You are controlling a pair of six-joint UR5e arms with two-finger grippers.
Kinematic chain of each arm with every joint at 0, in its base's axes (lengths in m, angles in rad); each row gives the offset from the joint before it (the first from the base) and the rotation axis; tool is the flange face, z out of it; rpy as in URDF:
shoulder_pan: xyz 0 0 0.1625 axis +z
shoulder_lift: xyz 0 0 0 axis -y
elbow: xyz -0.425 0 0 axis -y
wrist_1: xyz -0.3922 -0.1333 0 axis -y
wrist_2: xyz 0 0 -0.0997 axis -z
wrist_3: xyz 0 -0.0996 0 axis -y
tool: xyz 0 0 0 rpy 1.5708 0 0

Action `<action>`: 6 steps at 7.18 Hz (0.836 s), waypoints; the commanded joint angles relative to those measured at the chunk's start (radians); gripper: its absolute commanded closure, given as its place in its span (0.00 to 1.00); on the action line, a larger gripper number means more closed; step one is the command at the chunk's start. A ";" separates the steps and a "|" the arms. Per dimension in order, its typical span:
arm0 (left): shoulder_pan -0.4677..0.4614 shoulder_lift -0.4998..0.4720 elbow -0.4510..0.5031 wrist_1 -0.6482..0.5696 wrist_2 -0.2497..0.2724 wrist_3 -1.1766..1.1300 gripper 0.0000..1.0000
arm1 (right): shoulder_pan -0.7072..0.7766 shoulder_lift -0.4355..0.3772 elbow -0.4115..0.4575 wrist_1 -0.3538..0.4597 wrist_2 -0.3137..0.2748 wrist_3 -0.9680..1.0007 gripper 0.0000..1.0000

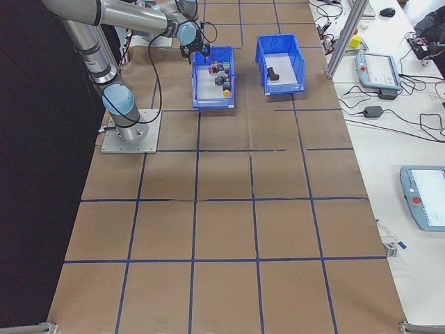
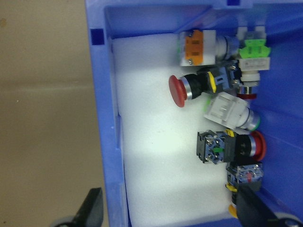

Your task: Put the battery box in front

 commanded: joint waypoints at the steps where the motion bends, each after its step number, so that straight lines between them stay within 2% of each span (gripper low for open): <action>1: 0.000 -0.001 -0.001 0.003 -0.001 -0.001 0.01 | -0.156 -0.019 -0.084 0.154 0.001 0.003 0.00; 2: 0.000 -0.001 -0.001 0.003 -0.001 -0.001 0.01 | -0.225 -0.018 -0.134 0.190 0.008 0.010 0.00; 4: 0.000 -0.001 -0.001 0.003 -0.004 -0.001 0.01 | -0.365 -0.012 -0.190 0.191 0.012 0.023 0.00; 6: 0.000 -0.001 -0.004 0.002 -0.005 -0.001 0.01 | -0.463 -0.013 -0.195 0.194 0.027 0.258 0.00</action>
